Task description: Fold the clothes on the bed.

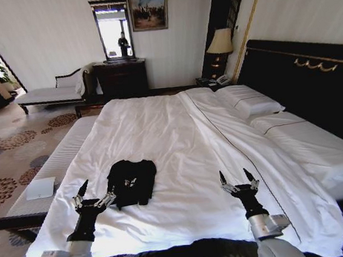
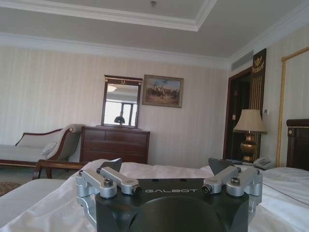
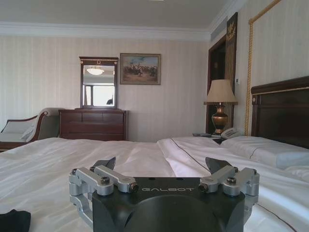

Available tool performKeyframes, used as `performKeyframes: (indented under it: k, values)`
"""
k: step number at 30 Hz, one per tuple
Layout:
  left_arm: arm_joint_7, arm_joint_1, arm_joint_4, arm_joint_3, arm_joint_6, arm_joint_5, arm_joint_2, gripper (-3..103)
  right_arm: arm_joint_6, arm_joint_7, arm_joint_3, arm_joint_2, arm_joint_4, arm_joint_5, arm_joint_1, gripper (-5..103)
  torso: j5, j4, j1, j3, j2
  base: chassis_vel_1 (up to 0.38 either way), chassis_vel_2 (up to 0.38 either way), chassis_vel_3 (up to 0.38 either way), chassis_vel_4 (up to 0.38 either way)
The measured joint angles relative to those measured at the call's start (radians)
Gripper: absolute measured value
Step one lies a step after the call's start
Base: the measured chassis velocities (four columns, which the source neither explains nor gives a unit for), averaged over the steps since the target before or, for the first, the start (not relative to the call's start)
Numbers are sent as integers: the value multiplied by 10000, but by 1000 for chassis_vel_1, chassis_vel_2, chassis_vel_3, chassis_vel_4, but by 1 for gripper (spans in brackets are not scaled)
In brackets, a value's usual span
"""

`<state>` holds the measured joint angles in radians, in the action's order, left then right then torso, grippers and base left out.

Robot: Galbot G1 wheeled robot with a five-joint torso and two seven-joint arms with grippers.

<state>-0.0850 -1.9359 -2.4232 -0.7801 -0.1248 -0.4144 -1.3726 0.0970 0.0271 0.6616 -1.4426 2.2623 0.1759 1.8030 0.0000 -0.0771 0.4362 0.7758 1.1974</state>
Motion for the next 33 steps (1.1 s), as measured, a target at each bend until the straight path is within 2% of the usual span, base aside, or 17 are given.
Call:
performKeyframes:
  k: [16, 25, 29, 30, 31, 32, 33]
  values:
    - [14, 40, 185, 5, -33, -50, 77, 100, 233, 64, -31, -180, -128, -124, 22, 100, 0, 0, 0, 0, 0, 124, 130, -125, -123]
    - [502, 134, 539, -44, -346, -297, 513, 100, 1512, 211, 201, -278, -290, 204, 187, 100, -5, 1, -1, -1, 1, 82, 70, -61, -59]
    - [998, 178, 839, -1, -620, -365, 1049, 100, 2318, 210, 399, -566, -181, 771, 710, 100, 6, -1, -3, 1, 0, 0, 0, 0, 0]
    - [998, 178, 839, -1, -620, -365, 1049, 100, 2318, 210, 399, -566, -181, 771, 710, 100, 6, -1, -3, 1, 0, 0, 0, 0, 0]
    - [1126, 180, 854, 27, -622, -386, 1110, 100, 2386, 210, 414, -607, -136, 867, 820, 100, 4, 0, -2, 1, 0, 0, 0, 0, 0]
    - [1499, 188, 847, 123, -614, -518, 1251, 100, 2679, 228, 493, -715, -34, 1228, 1211, 100, 1, -1, -1, 2, 0, 0, 0, 0, 0]
    - [1499, 188, 847, 123, -614, -518, 1251, 100, 2679, 228, 493, -715, -34, 1228, 1211, 100, 1, -1, -1, 2, 0, 0, 0, 0, 0]
